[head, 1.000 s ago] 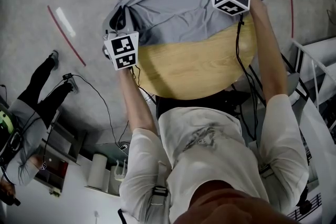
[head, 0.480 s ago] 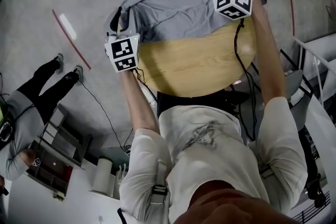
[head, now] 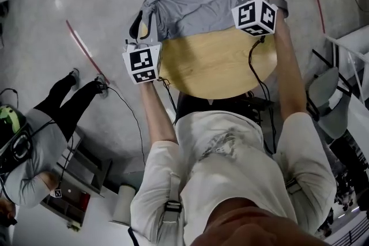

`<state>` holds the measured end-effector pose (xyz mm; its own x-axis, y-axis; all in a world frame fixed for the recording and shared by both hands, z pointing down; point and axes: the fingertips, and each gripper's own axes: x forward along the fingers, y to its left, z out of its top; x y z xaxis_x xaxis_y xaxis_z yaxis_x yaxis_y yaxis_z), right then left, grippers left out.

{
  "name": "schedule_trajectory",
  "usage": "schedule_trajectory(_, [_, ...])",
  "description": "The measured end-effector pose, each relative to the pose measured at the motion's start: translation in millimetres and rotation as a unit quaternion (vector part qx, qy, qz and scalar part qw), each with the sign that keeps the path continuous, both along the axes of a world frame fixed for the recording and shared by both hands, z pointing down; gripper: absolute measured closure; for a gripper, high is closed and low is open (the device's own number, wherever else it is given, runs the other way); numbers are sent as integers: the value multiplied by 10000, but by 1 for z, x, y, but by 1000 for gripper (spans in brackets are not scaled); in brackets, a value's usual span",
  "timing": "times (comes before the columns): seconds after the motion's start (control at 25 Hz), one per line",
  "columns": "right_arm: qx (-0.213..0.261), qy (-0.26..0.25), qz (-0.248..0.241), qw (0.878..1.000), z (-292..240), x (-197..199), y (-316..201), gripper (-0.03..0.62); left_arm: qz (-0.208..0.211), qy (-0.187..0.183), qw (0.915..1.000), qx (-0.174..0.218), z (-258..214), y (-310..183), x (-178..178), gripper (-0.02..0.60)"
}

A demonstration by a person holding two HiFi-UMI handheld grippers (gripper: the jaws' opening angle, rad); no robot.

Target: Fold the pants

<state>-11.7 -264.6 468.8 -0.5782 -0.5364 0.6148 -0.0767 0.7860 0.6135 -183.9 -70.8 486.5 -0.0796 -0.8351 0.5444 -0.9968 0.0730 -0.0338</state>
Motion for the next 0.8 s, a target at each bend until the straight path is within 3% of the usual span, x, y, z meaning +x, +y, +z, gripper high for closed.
schedule_trajectory(0.56, [30, -1184, 1075, 9871, -94, 32, 154, 491, 869, -41, 9945, 590, -74, 78, 31, 492])
schedule_trajectory(0.8, [153, -1542, 1431, 9775, -124, 46, 213, 542, 1087, -45, 9901, 887, -101, 114, 42, 522])
